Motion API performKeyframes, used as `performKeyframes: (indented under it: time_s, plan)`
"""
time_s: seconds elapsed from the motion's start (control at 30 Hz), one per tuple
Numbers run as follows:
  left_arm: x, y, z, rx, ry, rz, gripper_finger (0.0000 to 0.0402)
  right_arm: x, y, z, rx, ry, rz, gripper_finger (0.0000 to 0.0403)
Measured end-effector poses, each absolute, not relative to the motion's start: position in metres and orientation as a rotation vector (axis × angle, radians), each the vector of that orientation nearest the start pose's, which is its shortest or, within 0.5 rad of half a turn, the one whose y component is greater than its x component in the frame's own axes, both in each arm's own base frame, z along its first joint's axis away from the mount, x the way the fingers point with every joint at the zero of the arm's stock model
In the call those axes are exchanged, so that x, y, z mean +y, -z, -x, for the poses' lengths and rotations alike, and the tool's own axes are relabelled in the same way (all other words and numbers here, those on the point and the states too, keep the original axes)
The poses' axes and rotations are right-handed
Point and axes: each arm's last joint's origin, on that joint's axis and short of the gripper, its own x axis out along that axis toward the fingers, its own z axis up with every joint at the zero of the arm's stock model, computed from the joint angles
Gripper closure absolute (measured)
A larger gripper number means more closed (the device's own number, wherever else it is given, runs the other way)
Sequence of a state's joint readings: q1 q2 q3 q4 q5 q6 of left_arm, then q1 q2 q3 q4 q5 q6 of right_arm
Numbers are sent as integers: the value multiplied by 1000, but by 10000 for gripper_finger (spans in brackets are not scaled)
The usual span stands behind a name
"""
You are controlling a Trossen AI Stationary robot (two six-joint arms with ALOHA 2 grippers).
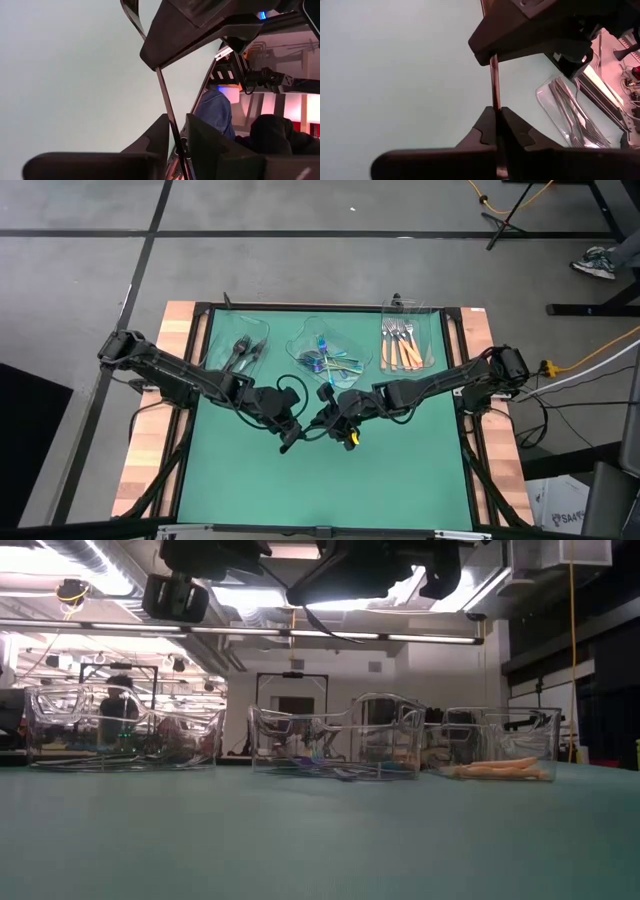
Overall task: Sort silverware by color (type)
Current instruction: Put the black fork into the left transparent bin
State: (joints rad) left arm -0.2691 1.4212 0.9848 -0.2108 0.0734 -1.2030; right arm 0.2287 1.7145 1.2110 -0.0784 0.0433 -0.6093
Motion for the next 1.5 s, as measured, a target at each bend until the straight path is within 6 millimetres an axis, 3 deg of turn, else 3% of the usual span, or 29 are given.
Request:
performKeyframes:
  time_s: [0.27, 0.7, 1.1, 1.23, 1.5]
  plan:
    - [-83, -255, -292, 777, -118, 1083, 393, 86, -246, -372, 505, -355, 668, 402]
    - [-82, -252, -290, 810, -153, 1060, 398, 85, -246, -373, 504, -349, 667, 400]
    - [-80, -249, -287, 824, -206, 1042, 400, 85, -249, -371, 505, -351, 667, 303]
    - [-76, -249, -288, 780, -263, 1020, 400, 86, -265, -360, 484, -352, 669, 298]
    - [-55, -249, -289, 709, -386, 931, 400, 92, -312, -321, 421, -330, 689, 297]
